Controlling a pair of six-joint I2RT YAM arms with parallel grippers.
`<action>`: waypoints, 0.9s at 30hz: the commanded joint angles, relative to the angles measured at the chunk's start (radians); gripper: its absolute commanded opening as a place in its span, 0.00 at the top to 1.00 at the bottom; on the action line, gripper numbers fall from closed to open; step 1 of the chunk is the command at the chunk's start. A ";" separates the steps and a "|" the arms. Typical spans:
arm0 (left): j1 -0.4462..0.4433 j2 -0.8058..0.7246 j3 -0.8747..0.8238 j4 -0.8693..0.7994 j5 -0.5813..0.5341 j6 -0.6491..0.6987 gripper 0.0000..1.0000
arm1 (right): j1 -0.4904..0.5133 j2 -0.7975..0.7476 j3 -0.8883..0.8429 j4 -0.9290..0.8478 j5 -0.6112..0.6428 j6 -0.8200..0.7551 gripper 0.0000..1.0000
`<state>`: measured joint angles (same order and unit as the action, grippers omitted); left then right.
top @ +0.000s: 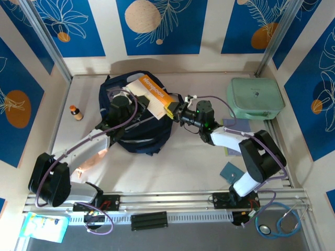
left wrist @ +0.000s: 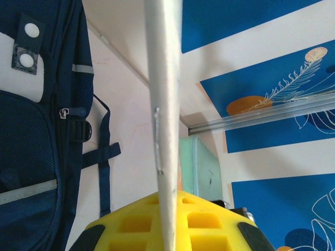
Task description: Pack books, pencil case, and school supplies into a backpack
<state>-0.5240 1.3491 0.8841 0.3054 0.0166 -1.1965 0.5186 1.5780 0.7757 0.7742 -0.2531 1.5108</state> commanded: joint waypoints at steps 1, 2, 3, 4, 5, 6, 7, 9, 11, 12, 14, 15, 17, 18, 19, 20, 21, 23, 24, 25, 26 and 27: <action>-0.001 -0.024 -0.014 -0.018 -0.020 0.009 1.00 | 0.011 -0.048 0.039 -0.094 0.033 -0.077 0.87; 0.000 -0.026 -0.015 -0.029 -0.020 0.015 0.97 | 0.009 -0.053 0.041 -0.104 0.036 -0.086 0.92; -0.001 -0.028 -0.016 -0.041 -0.020 0.022 0.91 | 0.008 -0.056 0.040 -0.111 0.039 -0.096 0.96; 0.001 -0.032 -0.017 -0.055 -0.018 0.033 0.80 | 0.005 -0.061 0.039 -0.122 0.043 -0.107 0.99; 0.002 -0.037 -0.016 -0.076 -0.018 0.052 0.65 | 0.002 -0.069 0.039 -0.137 0.049 -0.119 1.00; 0.004 -0.044 -0.016 -0.101 -0.022 0.075 0.53 | -0.001 -0.076 0.039 -0.155 0.053 -0.135 1.00; 0.008 -0.055 -0.016 -0.137 -0.026 0.111 0.43 | -0.007 -0.091 0.040 -0.177 0.058 -0.158 1.00; 0.013 -0.080 -0.007 -0.220 -0.033 0.226 0.25 | -0.019 -0.126 0.031 -0.236 0.075 -0.208 1.00; 0.015 -0.105 0.017 -0.346 -0.042 0.411 0.05 | -0.041 -0.178 0.019 -0.324 0.094 -0.271 1.00; 0.015 -0.110 0.033 -0.398 -0.043 0.494 0.00 | -0.052 -0.204 0.014 -0.368 0.103 -0.302 1.00; 0.015 -0.105 0.075 -0.524 -0.037 0.686 0.00 | -0.081 -0.265 0.000 -0.467 0.131 -0.372 1.00; 0.015 -0.095 0.098 -0.577 -0.037 0.752 0.00 | -0.095 -0.291 -0.006 -0.508 0.142 -0.402 1.00; 0.015 -0.058 0.144 -0.672 -0.008 0.896 0.00 | -0.127 -0.347 -0.016 -0.591 0.162 -0.463 1.00; 0.015 -0.034 0.168 -0.712 0.018 0.946 0.00 | -0.140 -0.366 -0.019 -0.625 0.170 -0.484 1.00; 0.013 -0.002 0.201 -0.760 0.049 1.010 0.00 | -0.155 -0.389 -0.019 -0.659 0.176 -0.507 1.00; 0.011 0.034 0.234 -0.802 0.074 1.058 0.00 | -0.170 -0.409 -0.022 -0.686 0.180 -0.524 1.00; 0.006 0.065 0.258 -0.833 0.085 1.099 0.00 | -0.181 -0.426 -0.024 -0.711 0.183 -0.533 1.00; -0.004 0.137 0.318 -0.901 0.078 1.173 0.03 | -0.204 -0.464 -0.034 -0.744 0.190 -0.543 1.00; -0.007 0.167 0.342 -0.930 0.069 1.200 0.04 | -0.212 -0.479 -0.040 -0.756 0.194 -0.545 1.00; -0.013 0.202 0.372 -0.963 0.059 1.230 0.06 | -0.220 -0.494 -0.046 -0.767 0.197 -0.545 1.00; -0.020 0.233 0.399 -0.994 0.042 1.259 0.08 | -0.226 -0.507 -0.050 -0.772 0.198 -0.545 1.00; -0.028 0.257 0.417 -1.015 0.027 1.283 0.09 | -0.231 -0.517 -0.054 -0.774 0.195 -0.547 1.00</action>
<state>-0.5331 1.5539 1.2438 -0.5426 0.0536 -0.0849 0.2989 1.0962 0.7410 0.0727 -0.0772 1.0122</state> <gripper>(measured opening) 0.923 0.057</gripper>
